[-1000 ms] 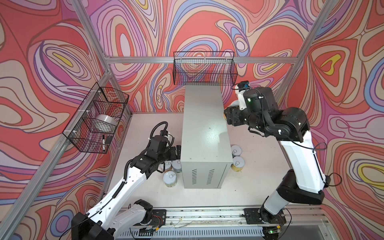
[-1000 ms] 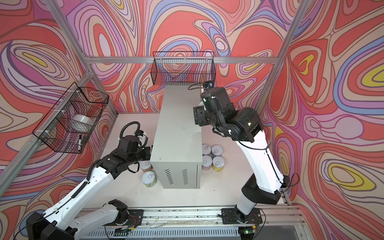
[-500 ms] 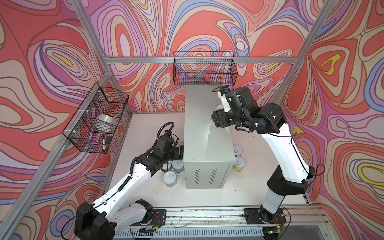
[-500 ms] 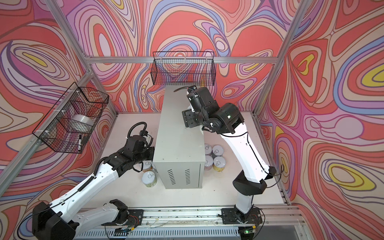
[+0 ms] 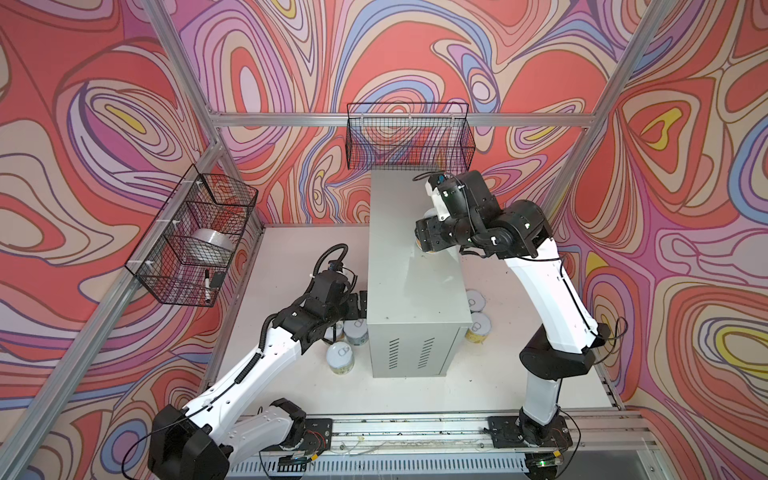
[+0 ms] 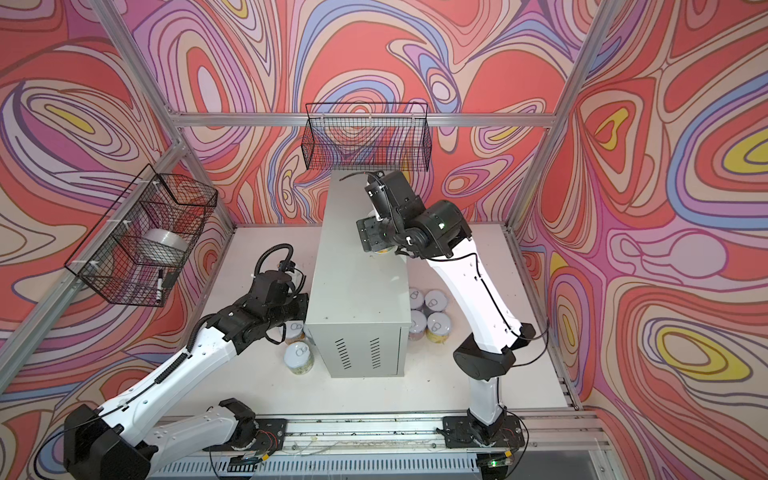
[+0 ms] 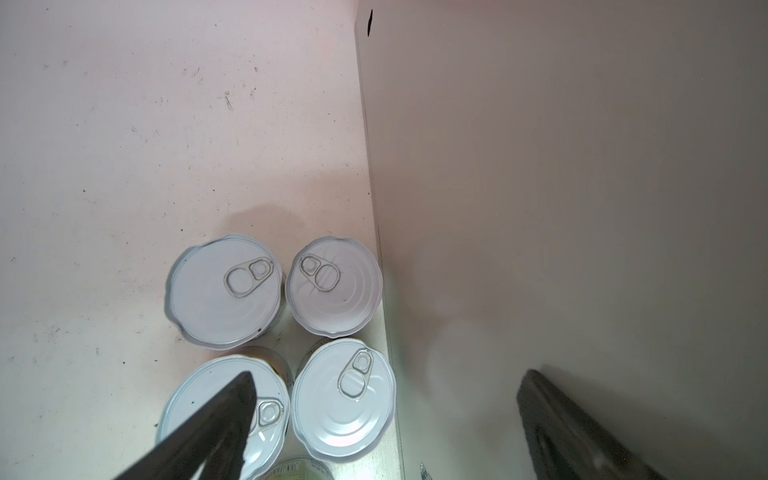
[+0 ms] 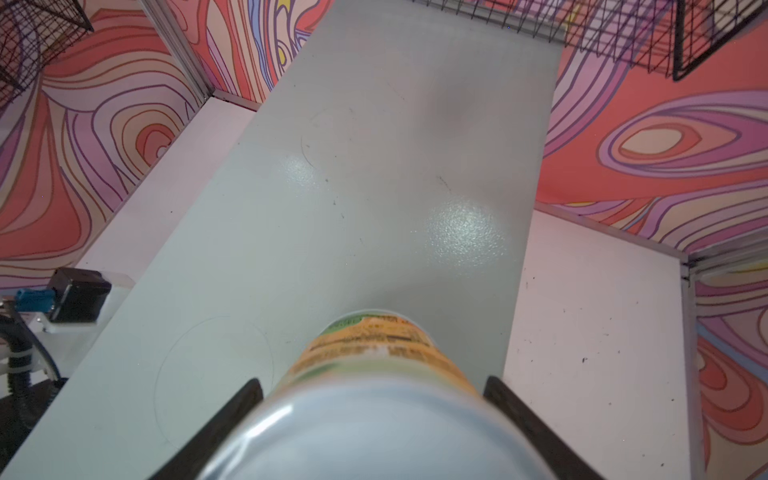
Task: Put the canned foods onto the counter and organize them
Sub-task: 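Lift the tub with the right gripper and carry it onto the cabinet top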
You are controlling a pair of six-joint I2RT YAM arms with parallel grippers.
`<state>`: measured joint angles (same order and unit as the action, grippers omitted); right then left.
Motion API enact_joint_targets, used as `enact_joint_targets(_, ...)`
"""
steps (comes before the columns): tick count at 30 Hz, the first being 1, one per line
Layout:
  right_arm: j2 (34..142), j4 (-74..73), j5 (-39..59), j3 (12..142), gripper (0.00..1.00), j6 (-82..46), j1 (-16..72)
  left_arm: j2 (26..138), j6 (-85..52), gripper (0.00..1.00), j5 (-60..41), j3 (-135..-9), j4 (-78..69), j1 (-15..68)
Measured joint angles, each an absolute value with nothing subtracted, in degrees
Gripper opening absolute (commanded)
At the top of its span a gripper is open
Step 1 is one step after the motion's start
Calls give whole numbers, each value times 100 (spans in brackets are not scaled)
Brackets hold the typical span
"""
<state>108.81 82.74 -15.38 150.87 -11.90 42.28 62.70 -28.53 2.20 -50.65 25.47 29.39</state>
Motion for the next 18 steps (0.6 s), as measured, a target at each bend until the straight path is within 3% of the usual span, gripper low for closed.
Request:
enact_joint_targets(2, 10881, 8191, -1483, 15087, 98, -1173, 4230, 6270, -2851, 99, 231, -5065, 2545, 2945)
enact_joint_targets(13, 10847, 7948, -1334, 15095, 98, -1166, 4217, 6272, -2805, 99, 285, -5065, 2541, 2961)
enact_joint_targets(18, 10302, 7852, -1221, 14571, 98, -1243, 4219, 6270, -2766, 99, 294, -5065, 2541, 2965)
